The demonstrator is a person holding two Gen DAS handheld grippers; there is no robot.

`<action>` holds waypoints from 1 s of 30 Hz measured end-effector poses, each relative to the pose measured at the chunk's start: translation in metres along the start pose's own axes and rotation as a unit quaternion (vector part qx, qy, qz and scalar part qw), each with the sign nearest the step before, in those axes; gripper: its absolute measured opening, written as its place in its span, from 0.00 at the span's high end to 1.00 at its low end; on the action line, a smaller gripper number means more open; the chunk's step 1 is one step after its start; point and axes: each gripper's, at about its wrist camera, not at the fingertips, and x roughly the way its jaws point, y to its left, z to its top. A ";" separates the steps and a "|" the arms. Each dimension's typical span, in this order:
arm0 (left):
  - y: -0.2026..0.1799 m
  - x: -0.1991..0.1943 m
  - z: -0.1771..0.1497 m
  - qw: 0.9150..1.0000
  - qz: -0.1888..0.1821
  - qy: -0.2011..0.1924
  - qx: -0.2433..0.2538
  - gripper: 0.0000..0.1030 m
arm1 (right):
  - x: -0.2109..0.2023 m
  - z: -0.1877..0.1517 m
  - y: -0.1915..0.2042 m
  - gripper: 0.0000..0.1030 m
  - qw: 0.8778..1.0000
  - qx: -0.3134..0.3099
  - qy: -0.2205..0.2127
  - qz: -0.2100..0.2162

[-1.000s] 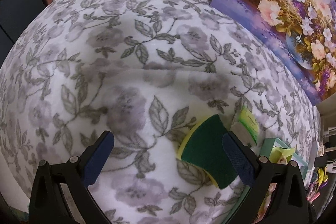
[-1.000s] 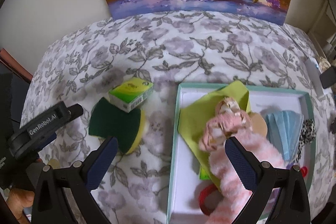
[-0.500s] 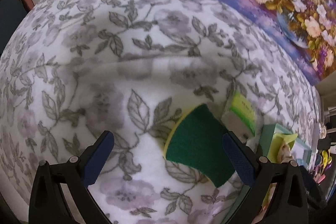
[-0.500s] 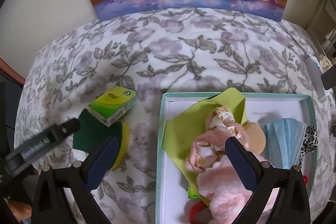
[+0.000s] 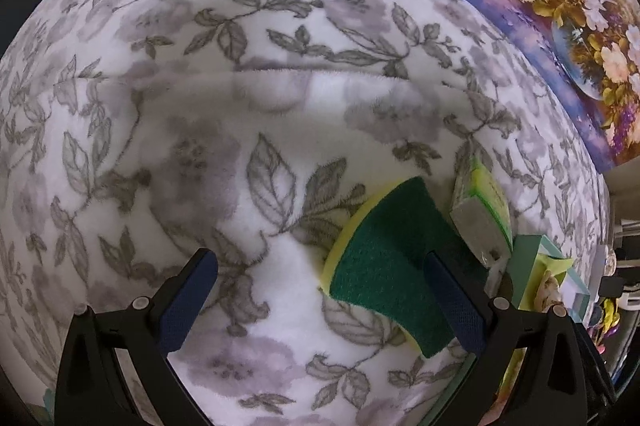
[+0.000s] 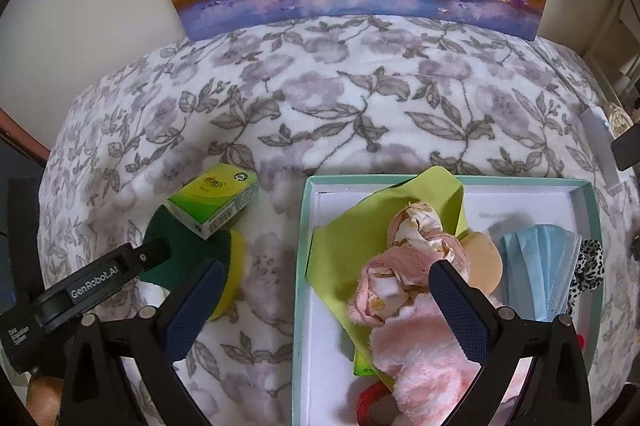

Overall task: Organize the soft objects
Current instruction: 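Bring the left gripper over the green sponge while the right approaches the green tissue pack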

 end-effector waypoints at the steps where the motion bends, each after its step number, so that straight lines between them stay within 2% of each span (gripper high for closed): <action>1: -0.001 -0.001 -0.001 1.000 0.002 0.001 0.006 0.01 | 0.000 0.000 0.000 0.00 1.000 0.000 0.000 0.000; 5: -0.012 -0.004 -0.002 0.998 0.026 0.000 0.051 0.01 | 0.002 0.000 0.000 0.00 1.000 0.000 0.004 0.002; 10: -0.021 -0.006 -0.006 0.997 0.010 0.015 0.072 0.01 | -0.001 0.000 0.001 0.00 1.000 -0.002 0.001 0.003; 16: -0.026 -0.008 -0.022 0.997 -0.008 0.031 0.068 0.01 | -0.009 0.002 -0.004 0.00 1.000 0.006 -0.006 0.000; 20: -0.033 -0.009 -0.032 0.996 -0.001 0.036 0.085 0.01 | -0.016 0.002 -0.010 0.00 1.000 0.008 -0.013 -0.001; 30: -0.078 0.016 -0.047 0.995 -0.004 0.055 0.089 0.01 | -0.028 0.001 -0.024 0.00 1.000 0.014 -0.022 -0.004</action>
